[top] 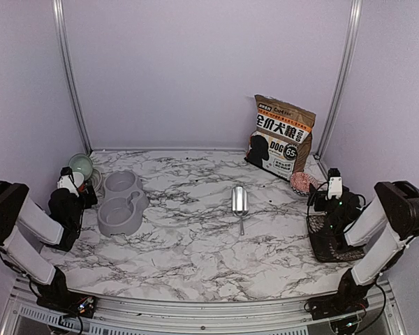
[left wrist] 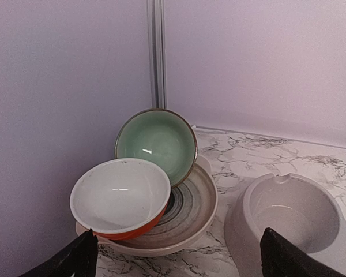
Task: Serve the pet food
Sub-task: Pick up the pet food bag from the corner of the board.
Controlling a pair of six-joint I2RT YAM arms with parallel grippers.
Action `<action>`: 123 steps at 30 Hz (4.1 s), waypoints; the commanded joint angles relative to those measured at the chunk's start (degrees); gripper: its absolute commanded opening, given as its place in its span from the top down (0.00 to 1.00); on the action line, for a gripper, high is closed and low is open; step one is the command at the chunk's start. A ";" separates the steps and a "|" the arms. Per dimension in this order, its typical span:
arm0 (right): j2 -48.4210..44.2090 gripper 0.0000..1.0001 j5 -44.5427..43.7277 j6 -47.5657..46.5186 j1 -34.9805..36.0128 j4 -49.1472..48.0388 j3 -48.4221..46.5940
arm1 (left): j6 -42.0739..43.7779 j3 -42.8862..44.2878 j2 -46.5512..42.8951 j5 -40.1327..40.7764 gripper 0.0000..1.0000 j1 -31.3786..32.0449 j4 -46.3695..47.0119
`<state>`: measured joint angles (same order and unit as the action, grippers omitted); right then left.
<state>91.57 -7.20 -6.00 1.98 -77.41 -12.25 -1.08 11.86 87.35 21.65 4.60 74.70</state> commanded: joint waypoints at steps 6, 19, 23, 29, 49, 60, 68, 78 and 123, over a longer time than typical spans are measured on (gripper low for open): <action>0.17 0.00 0.74 0.68 -0.57 -0.02 -1.22 | -0.67 1.40 0.43 -1.63 0.01 -1.18 -1.10; -4.48 0.00 -4.46 -1.46 2.31 3.26 -1.48 | -0.80 4.01 -4.01 -3.64 0.01 -2.03 -9.55; -10.26 0.00 -9.19 -2.71 6.07 19.18 -7.01 | -0.51 4.14 -8.14 -3.27 0.01 -1.84 -12.69; -17.28 0.00 -8.14 7.29 10.10 50.05 -20.32 | -2.34 3.58 -17.50 -0.61 0.01 -1.82 -18.23; -12.15 0.04 7.80 0.09 15.62 73.92 -50.06 | -4.45 6.35 -22.00 -9.70 0.01 -1.71 -28.16; 6.76 0.04 11.86 -7.15 15.59 80.61 -70.05 | -4.53 7.13 -22.11 -12.45 0.01 -1.50 -30.46; 12.94 0.04 9.40 -8.65 15.33 83.12 -81.92 | -4.54 7.33 -21.63 -12.43 0.01 -1.36 -30.55; 15.41 0.03 10.94 -8.58 10.66 91.69 -97.37 | -4.79 7.74 -21.06 -13.03 0.01 -1.32 -30.82; 32.66 0.90 27.29 -15.13 0.68 113.88 -120.37 | -5.77 7.73 -20.36 -15.15 0.01 -1.34 -31.10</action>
<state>123.02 18.37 -19.62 1.28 34.68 -130.72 -6.66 17.96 66.67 7.27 3.11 44.36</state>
